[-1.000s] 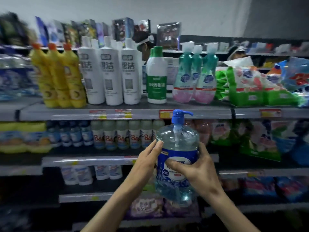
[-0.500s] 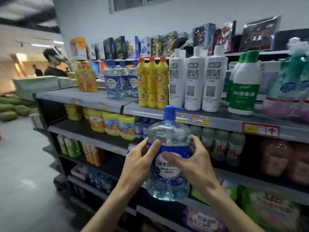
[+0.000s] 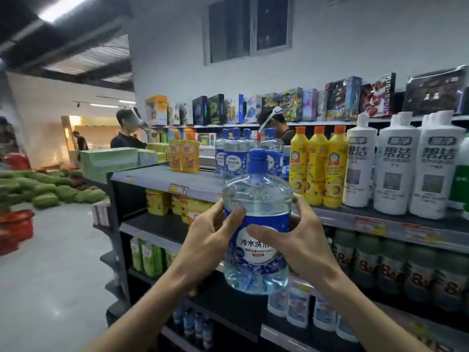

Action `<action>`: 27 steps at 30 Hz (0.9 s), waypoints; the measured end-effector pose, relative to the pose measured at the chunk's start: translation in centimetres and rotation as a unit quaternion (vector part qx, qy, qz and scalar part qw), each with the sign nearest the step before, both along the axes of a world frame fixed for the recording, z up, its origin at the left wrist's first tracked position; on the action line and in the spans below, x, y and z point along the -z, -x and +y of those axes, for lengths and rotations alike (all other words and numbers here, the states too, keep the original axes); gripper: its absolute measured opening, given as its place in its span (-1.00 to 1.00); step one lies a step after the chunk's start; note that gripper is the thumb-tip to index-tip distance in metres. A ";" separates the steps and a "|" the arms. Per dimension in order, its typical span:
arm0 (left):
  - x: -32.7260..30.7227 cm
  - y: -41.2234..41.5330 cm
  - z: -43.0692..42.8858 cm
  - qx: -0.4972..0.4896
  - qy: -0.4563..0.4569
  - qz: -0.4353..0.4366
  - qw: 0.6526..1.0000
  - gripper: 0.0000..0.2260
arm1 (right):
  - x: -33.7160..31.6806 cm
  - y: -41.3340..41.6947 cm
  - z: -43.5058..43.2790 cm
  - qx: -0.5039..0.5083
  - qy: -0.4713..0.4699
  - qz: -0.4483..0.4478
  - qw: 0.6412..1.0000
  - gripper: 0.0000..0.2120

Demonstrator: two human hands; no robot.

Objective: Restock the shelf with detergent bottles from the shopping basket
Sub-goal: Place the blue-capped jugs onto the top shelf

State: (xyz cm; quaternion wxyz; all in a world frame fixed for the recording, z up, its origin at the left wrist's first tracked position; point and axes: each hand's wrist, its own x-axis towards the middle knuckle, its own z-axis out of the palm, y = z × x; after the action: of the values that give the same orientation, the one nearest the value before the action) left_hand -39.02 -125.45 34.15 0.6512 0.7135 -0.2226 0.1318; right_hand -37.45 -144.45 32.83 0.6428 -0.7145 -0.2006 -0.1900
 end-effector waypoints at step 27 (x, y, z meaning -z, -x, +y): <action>-6.0 -29.9 4.2 0.085 0.023 -0.056 0.995 -0.69 | -7.0 -28.6 4.5 0.032 0.018 -0.093 0.995 -0.14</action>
State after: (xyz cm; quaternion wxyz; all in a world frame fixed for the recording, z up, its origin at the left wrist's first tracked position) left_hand -9.16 -121.30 40.10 0.6625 0.6686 -0.3154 0.1209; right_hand -8.87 -139.93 39.85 0.6017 -0.7114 -0.2400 -0.2724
